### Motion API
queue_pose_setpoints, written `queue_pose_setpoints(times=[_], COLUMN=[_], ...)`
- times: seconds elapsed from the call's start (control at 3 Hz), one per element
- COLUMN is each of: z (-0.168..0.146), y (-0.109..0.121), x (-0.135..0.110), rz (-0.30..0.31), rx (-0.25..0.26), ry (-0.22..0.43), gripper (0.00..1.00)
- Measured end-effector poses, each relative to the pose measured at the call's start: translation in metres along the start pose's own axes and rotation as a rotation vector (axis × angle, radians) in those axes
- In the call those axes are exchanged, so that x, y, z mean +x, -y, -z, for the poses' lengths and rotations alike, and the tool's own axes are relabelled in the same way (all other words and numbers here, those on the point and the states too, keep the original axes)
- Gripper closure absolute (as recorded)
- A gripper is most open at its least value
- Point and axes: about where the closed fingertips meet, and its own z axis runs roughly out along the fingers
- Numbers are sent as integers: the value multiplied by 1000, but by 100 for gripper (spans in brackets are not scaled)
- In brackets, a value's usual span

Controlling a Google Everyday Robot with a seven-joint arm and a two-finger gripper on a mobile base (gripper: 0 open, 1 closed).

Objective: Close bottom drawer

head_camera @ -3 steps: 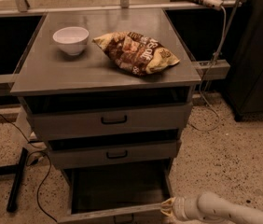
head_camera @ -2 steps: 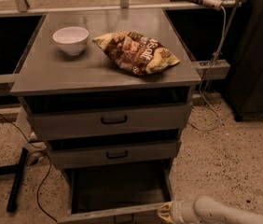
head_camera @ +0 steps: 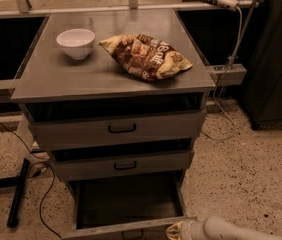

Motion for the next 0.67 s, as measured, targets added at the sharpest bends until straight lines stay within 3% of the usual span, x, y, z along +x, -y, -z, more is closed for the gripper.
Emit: queue_pose_setpoints(times=[0.33, 0.67], z=[-1, -1], y=[-1, -1], x=[0, 0], rz=[2, 2], rx=[-1, -1], ry=[0, 0], gripper=[84, 61])
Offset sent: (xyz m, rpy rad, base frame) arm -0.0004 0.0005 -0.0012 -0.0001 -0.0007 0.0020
